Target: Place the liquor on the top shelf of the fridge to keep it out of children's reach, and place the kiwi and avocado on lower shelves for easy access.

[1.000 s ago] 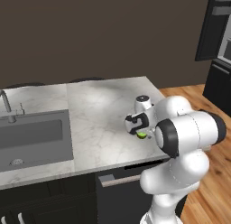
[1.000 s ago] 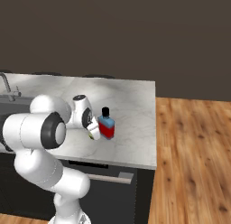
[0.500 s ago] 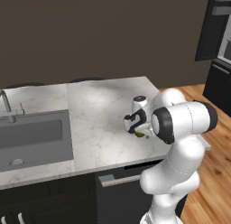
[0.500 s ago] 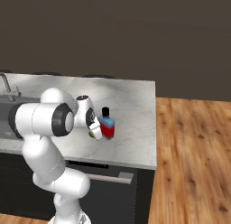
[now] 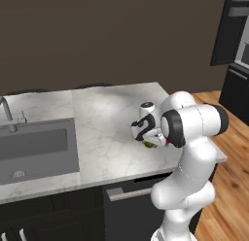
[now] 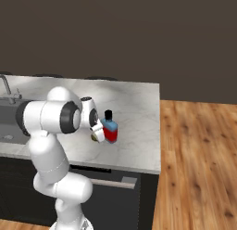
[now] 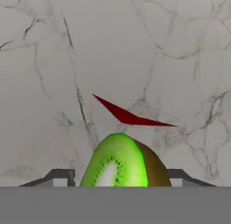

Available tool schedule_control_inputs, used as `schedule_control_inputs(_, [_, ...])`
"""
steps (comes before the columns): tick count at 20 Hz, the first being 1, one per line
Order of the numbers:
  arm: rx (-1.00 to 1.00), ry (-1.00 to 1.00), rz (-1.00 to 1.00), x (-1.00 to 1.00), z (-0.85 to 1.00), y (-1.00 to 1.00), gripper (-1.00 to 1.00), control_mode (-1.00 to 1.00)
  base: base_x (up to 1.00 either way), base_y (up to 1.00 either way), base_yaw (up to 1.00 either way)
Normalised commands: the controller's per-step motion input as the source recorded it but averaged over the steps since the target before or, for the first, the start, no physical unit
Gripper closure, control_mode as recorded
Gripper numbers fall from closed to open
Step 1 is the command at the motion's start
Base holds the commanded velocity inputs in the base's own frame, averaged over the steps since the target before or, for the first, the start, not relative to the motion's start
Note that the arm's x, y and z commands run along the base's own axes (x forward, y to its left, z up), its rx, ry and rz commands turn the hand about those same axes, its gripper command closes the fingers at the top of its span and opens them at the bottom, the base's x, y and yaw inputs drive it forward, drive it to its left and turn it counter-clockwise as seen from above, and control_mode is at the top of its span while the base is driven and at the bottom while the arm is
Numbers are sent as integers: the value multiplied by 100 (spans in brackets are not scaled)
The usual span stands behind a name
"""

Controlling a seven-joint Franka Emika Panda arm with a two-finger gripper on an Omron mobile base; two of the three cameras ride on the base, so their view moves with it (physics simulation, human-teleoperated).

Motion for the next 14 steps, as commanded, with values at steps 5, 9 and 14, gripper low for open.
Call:
schedule_control_inputs(5, [0,2,0,0,-12,0,100,-100,0,0,0])
schedule_control_inputs(9, [0,0,0,-12,0,0,100,-100,0,0,0])
schedule_control_inputs(14, [0,-12,0,-70,26,-5,100,-100,0,0,0])
